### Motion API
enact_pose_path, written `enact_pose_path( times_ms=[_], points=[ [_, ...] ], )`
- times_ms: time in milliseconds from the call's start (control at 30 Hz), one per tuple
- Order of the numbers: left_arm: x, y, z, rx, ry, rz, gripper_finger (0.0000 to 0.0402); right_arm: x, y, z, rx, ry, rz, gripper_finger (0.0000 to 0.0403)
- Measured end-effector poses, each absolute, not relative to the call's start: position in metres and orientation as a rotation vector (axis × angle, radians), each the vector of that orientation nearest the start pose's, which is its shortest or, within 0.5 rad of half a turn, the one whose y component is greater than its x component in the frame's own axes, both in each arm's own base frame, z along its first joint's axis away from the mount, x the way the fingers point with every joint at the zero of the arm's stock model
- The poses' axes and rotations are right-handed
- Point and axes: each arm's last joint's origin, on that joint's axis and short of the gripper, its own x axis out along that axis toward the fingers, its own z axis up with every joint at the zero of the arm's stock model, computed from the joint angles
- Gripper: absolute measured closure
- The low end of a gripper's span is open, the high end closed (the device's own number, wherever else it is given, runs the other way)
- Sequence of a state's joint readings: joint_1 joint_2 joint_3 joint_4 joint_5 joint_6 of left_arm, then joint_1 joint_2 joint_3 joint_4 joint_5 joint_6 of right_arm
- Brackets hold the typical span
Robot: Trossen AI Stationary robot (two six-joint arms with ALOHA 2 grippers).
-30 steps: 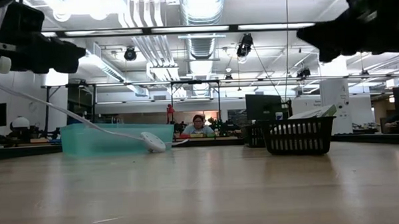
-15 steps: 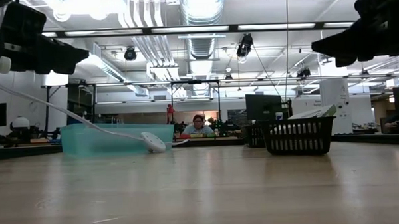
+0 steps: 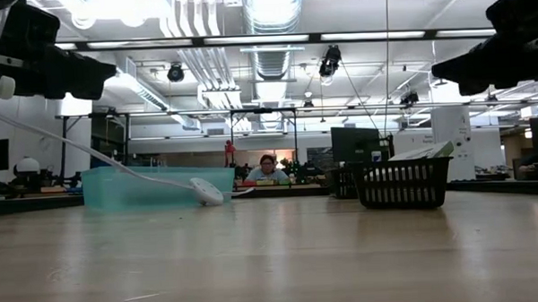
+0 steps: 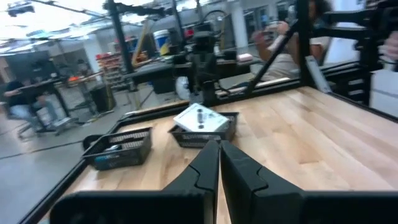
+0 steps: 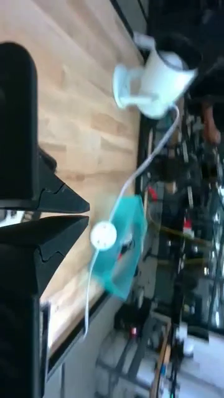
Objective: Pick and place items into bin
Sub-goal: Return to Home Position
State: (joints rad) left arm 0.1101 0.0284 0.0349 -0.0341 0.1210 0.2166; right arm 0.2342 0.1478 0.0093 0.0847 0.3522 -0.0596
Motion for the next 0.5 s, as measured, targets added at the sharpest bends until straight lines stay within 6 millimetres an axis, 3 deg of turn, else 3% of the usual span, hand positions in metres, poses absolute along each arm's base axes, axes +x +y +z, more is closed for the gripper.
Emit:
enact_pose_path(
  times_ms=[233, 500],
  points=[
    [0.0968, 0.0065, 0.1701, 0.239, 0.024, -0.040, 0.0401, 0.1038, 0.0136, 0.1637, -0.170, 0.053, -0.138, 0.0394],
    [0.0965, 0.0064, 0.1701, 0.105, 0.038, -0.040, 0.0401, 0.1030, 0.0107, 0.1653, -0.038, 0.029, -0.207, 0.0394]
  ],
)
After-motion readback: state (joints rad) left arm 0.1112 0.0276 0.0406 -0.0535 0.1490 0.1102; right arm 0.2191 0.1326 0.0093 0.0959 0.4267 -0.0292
